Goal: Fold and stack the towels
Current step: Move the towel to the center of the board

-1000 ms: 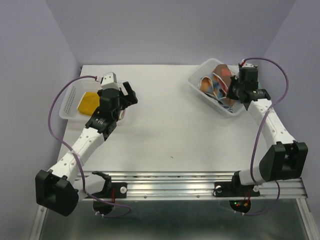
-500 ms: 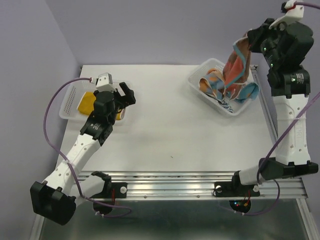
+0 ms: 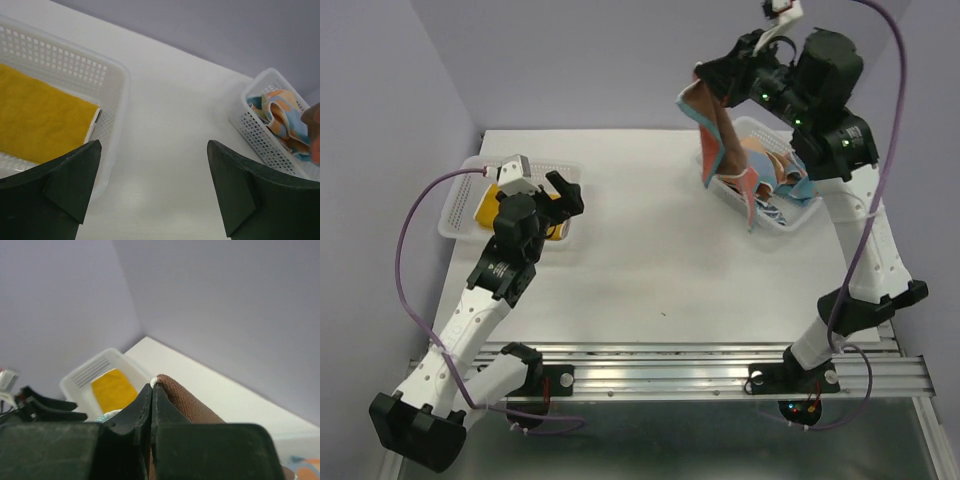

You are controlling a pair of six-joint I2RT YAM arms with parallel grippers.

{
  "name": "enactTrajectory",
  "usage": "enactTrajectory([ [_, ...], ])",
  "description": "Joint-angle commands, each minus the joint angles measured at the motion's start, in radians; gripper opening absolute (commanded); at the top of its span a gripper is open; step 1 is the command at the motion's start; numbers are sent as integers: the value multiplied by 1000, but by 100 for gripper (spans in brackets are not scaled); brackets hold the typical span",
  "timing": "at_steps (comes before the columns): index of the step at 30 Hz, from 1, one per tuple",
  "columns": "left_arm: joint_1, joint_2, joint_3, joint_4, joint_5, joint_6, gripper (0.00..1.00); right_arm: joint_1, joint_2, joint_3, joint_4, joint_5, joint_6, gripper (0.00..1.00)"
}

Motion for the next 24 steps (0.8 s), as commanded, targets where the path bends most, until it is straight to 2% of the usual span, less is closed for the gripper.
enactTrajectory([
  [1,-7,-63,-12,-21,-73,-37,99,168,71,125,16,73,-61,1],
  [5,-7,-97,-15,-76,-128,-59,99,231,101,133,31,123,-61,1],
  [8,-7,-123,-17,-113,-176,-80,99,234,37,-18,97,89,-37,1],
  [13,-7,-127,-18,-136,-199,-100,99,234,-109,-363,154,118,25,1],
  [14,-7,-124,-17,-134,-196,-103,99,234,-177,-434,166,174,37,1],
  [15,-7,-124,-18,-134,-194,-105,99,231,-210,-611,207,196,40,1],
  [16,-7,-121,-20,-134,-194,-105,99,228,-243,-612,215,233,43,1],
  [17,-7,-118,-18,-134,-192,-106,99,222,-289,-767,215,274,55,1],
  [18,-7,-115,-21,-136,-192,-105,99,210,-316,-840,214,340,72,1],
  [19,-7,-114,-21,-134,-191,-108,99,191,-340,-914,220,349,113,1],
  [20,-7,-106,-23,-133,-188,-109,99,143,-363,-1073,228,353,138,3],
  [23,-7,-86,-20,-130,-176,-103,99,35,-495,-1284,255,340,186,9],
  [24,-7,-80,-20,-130,-173,-103,99,13,-524,-1309,245,354,193,10],
])
